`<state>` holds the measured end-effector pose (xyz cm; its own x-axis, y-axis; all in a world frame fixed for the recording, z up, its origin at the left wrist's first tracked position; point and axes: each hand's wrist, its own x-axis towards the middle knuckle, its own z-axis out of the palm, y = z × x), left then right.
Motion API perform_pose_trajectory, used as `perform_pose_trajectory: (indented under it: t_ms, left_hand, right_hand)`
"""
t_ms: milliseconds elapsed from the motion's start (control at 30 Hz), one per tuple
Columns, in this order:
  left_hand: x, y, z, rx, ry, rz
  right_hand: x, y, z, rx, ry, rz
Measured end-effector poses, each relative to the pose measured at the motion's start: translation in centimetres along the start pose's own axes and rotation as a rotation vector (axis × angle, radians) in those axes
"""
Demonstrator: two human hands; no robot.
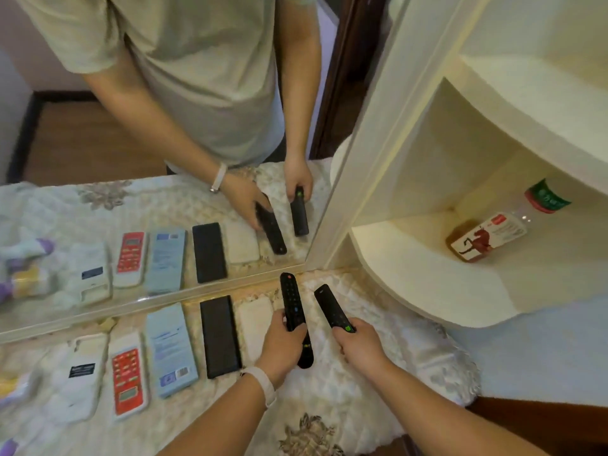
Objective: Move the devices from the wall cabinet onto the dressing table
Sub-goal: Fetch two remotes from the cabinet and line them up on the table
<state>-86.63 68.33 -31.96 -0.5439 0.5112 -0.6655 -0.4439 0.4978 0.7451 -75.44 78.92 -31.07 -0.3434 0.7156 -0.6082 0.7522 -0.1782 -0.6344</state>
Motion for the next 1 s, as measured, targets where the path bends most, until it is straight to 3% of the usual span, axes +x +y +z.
perform_pose_trajectory:
  t_ms: [367,600,867,1000]
  left_hand:
    - [3.7,-0.8,0.0,0.218,-0.044,0.059]
    - [1.8,-0.8,0.2,0.261,0.026,0.127]
    - [-3.4,0.2,0.0,0.365,0.229,0.185]
    - [-6.5,-0.4,-0.9,0.523,0.376,0.174]
  right_hand:
    - [4.1,-1.1,2.8,-0.123,-0.079,0.054]
    - [3.7,-0.6,1.9,-0.291,-0.200,-0.054]
    - [2.7,-0.8,-0.5,-0.485,-0.266,-0.317]
    - [1.6,-1.9,-1.2,-0.628,-0.299,-0.596]
